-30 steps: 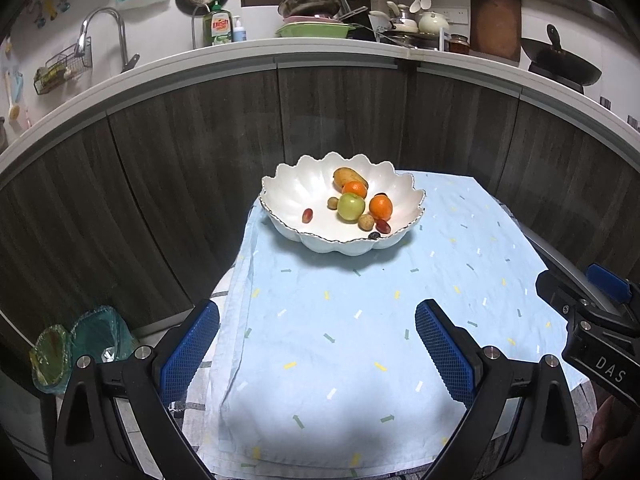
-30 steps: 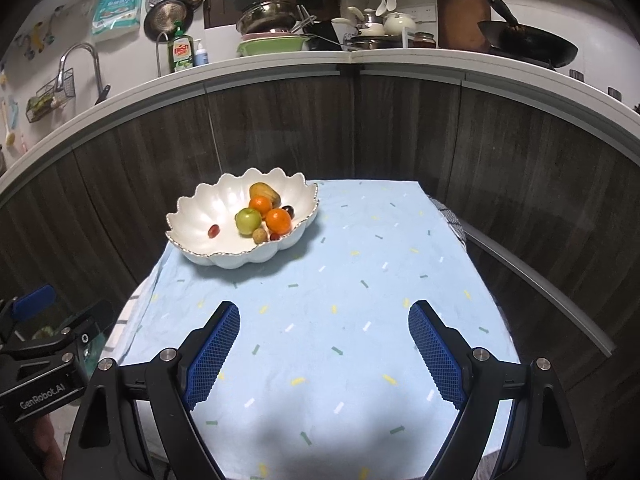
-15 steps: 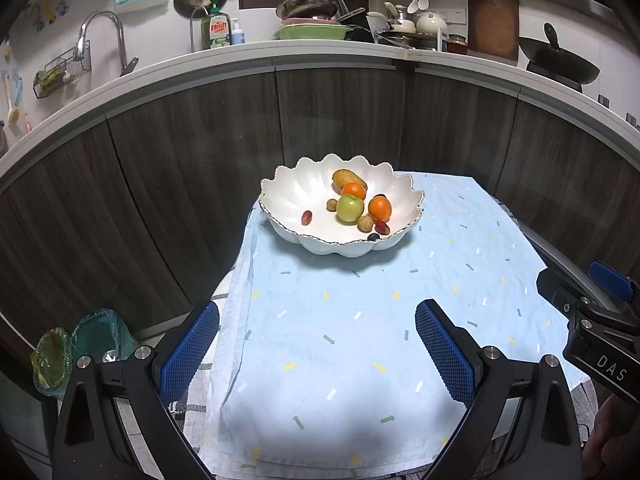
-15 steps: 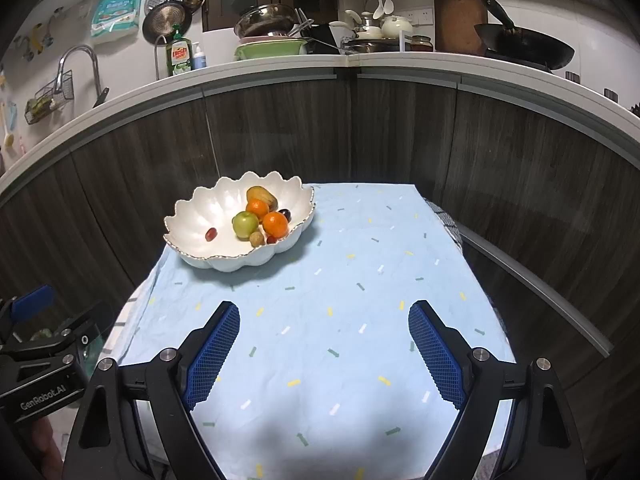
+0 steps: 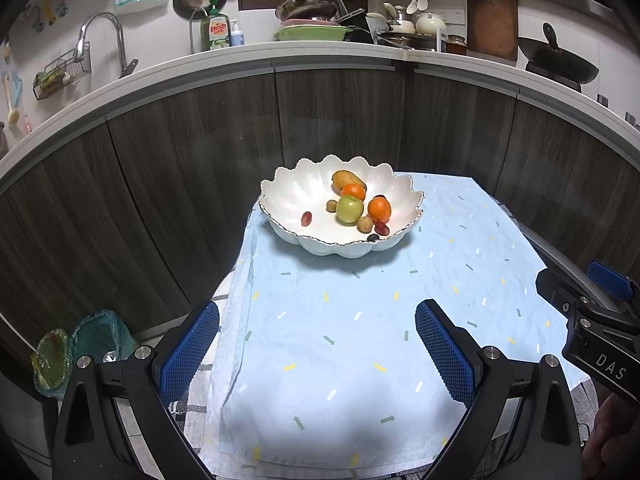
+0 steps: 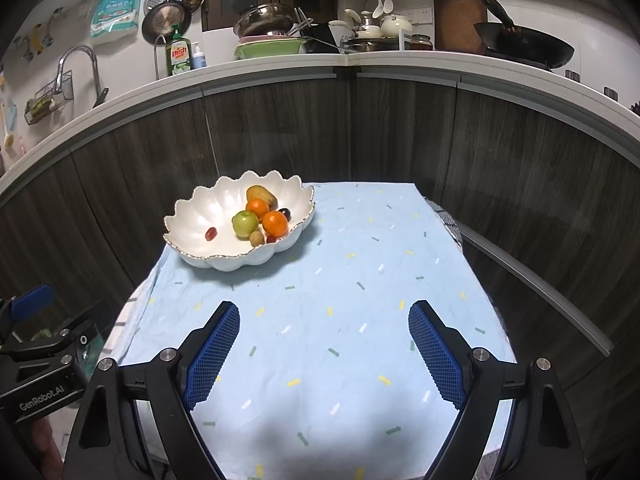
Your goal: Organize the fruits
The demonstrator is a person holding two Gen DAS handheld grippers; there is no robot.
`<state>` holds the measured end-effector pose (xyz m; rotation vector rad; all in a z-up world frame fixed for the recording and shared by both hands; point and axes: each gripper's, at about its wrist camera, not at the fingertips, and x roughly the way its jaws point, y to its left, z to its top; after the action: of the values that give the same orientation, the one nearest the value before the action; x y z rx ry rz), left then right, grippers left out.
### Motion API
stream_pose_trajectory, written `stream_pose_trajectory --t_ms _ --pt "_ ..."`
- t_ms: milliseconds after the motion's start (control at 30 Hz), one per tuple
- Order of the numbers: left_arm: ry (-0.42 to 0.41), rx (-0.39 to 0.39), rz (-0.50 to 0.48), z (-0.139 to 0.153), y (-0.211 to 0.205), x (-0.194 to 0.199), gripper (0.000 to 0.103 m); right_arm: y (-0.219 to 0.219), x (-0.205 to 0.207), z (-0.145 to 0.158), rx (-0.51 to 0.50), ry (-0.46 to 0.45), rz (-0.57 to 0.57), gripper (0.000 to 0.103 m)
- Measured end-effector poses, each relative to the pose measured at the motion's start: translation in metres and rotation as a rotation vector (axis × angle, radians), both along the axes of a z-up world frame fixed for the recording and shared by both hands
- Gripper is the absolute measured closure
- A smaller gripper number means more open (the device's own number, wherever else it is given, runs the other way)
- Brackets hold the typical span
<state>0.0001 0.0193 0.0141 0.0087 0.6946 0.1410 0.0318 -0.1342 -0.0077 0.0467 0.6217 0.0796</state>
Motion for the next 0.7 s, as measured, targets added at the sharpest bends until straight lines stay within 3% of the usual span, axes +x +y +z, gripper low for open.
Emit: stream_pose_trajectory --t_ms 700 --pt "0.0 0.0 0.001 0.0011 0.0016 -0.0001 0.003 0.0002 0.0017 -0.0028 0.002 0.004 0.001 0.016"
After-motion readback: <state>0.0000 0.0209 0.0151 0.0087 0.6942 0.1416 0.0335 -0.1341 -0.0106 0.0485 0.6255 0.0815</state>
